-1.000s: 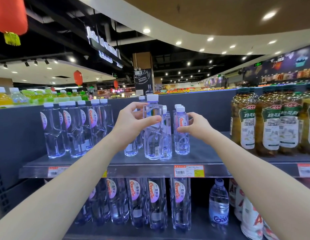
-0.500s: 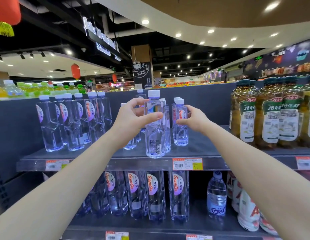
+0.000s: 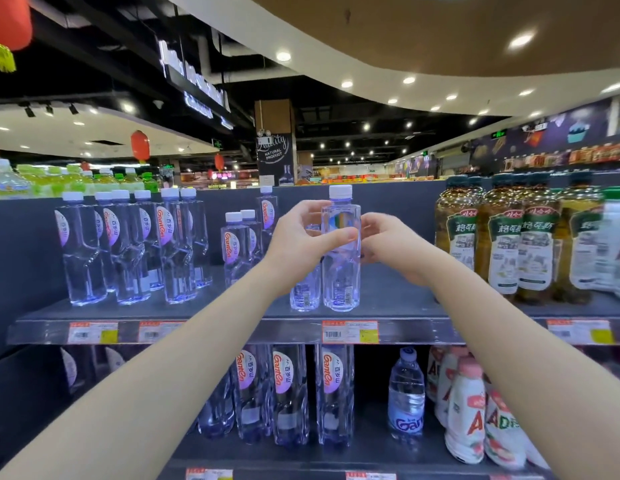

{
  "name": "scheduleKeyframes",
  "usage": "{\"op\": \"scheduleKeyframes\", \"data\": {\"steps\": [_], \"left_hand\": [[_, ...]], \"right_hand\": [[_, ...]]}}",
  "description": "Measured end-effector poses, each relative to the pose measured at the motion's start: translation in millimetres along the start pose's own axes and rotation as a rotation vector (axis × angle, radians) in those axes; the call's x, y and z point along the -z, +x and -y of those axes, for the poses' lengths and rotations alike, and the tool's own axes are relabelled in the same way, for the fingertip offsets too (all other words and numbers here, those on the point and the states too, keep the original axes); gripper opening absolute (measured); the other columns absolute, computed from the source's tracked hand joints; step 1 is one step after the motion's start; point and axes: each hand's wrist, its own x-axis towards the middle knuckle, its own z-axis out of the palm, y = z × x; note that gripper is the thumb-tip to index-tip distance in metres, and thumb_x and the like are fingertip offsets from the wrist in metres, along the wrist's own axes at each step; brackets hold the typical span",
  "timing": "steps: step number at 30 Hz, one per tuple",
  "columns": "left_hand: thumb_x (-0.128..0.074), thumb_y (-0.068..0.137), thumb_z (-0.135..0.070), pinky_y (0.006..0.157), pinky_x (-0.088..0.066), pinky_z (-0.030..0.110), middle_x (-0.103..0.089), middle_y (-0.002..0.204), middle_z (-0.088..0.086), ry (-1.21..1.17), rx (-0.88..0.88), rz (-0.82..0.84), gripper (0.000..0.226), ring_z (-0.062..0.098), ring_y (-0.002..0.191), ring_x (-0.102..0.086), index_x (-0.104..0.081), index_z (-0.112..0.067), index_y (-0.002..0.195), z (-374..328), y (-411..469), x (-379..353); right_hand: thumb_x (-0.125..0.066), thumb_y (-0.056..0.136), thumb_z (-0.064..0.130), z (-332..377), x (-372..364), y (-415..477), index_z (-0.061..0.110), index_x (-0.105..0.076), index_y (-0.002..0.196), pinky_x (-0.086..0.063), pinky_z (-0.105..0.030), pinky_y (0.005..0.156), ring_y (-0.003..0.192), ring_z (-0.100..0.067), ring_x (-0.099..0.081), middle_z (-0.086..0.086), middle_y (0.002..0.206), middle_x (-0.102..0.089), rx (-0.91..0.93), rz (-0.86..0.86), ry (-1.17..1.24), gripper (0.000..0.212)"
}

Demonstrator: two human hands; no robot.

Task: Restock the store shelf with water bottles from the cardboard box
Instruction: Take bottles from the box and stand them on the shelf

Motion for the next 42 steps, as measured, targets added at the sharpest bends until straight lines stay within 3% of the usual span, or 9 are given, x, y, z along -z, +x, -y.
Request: {"op": "scheduleKeyframes", "data": {"steps": [5, 8, 12, 17, 21, 23, 28, 34, 42], "left_hand": [[-0.091, 0.078, -0.028, 0.075, -0.057, 0.016, -0.063, 0.114, -0.017, -0.005, 0.014, -0.029, 0.056, 0.003, 0.092, -0.068, -0.063, -0.026, 0.127, 4.0, 0.9, -25.4], [-0.092, 0.077, -0.027, 0.080, -0.060, 0.026, -0.066, 0.113, -0.014, 0.010, 0.027, -0.032, 0.057, 0.012, 0.096, -0.070, -0.064, -0.023, 0.126, 6.3, 2.1, -33.6], [-0.092, 0.077, -0.030, 0.082, -0.060, 0.025, -0.067, 0.112, -0.013, 0.033, 0.058, -0.018, 0.058, 0.011, 0.102, -0.070, -0.064, -0.023, 0.128, 8.5, 6.8, -33.9], [-0.090, 0.075, -0.043, 0.088, -0.059, 0.033, -0.068, 0.117, -0.008, 0.136, 0.069, 0.007, 0.065, 0.010, 0.102, -0.070, -0.059, -0.028, 0.129, 12.7, 10.7, -21.6], [-0.084, 0.082, -0.044, 0.085, -0.058, 0.030, -0.065, 0.127, -0.011, 0.157, 0.047, -0.029, 0.068, 0.004, 0.105, -0.069, -0.054, -0.026, 0.140, 12.6, 3.0, -6.9], [-0.081, 0.085, -0.047, 0.079, -0.057, 0.027, -0.065, 0.128, -0.012, 0.181, 0.030, -0.043, 0.064, 0.003, 0.107, -0.069, -0.054, -0.027, 0.140, 11.5, -1.5, 1.5], [-0.068, 0.094, -0.051, 0.072, -0.048, 0.019, -0.069, 0.121, -0.014, 0.215, 0.018, -0.042, 0.047, 0.004, 0.105, -0.067, -0.057, -0.029, 0.135, 7.2, -9.5, 22.7], [-0.065, 0.095, -0.053, 0.076, -0.048, 0.023, -0.069, 0.118, -0.018, 0.282, 0.040, -0.039, 0.045, 0.002, 0.101, -0.068, -0.057, -0.031, 0.133, 13.2, -15.3, 43.1], [-0.064, 0.097, -0.050, 0.072, -0.049, 0.024, -0.069, 0.113, -0.020, 0.320, 0.057, -0.021, 0.039, 0.000, 0.089, -0.067, -0.058, -0.030, 0.130, 20.3, -20.8, 54.2]], "right_hand": [[-0.074, 0.086, 0.011, -5.5, 18.4, -24.3, 0.018, -0.067, 0.120, -0.056, -0.045, 0.101, 0.109, -0.026, -0.072, -0.010, 0.118, -0.074, 0.014, 0.154, 0.002, 0.035], [-0.086, 0.074, 0.035, -9.9, 13.6, -30.4, 0.021, -0.069, 0.113, -0.055, -0.045, 0.099, 0.107, -0.021, -0.073, -0.004, 0.110, -0.077, 0.022, 0.089, -0.027, 0.045], [-0.087, 0.060, 0.054, -16.4, 5.1, -25.6, 0.017, -0.068, 0.107, -0.056, -0.056, 0.092, 0.106, -0.036, -0.071, -0.016, 0.108, -0.074, 0.027, -0.044, -0.043, 0.063], [-0.090, 0.072, 0.038, -15.4, -1.2, -20.5, 0.023, -0.065, 0.102, -0.057, -0.050, 0.093, 0.100, -0.026, -0.075, -0.010, 0.104, -0.078, 0.030, -0.065, 0.014, 0.042], [-0.093, 0.060, 0.047, -15.8, -5.5, -9.5, 0.023, -0.061, 0.112, -0.059, -0.048, 0.095, 0.096, -0.017, -0.076, 0.001, 0.099, -0.079, 0.010, -0.068, 0.048, 0.066], [-0.094, 0.063, 0.039, -18.9, -8.0, -4.0, 0.022, -0.060, 0.113, -0.058, -0.044, 0.095, 0.095, -0.015, -0.076, 0.001, 0.100, -0.079, 0.000, -0.058, 0.057, 0.063], [-0.092, 0.075, 0.025, -28.0, -14.2, 5.5, 0.021, -0.063, 0.105, -0.060, -0.035, 0.083, 0.091, -0.016, -0.074, -0.002, 0.100, -0.076, -0.006, -0.113, 0.043, 0.042], [-0.090, 0.078, 0.020, -41.4, -23.2, 17.3, 0.019, -0.063, 0.111, -0.048, -0.025, 0.064, 0.090, -0.016, -0.072, -0.003, 0.100, -0.073, -0.043, -0.148, 0.030, 0.042], [-0.090, 0.077, 0.027, -48.4, -28.7, 22.2, 0.021, -0.073, 0.108, -0.052, -0.028, 0.073, 0.091, -0.014, -0.070, 0.003, 0.095, -0.073, -0.070, -0.241, -0.018, 0.036]]}}
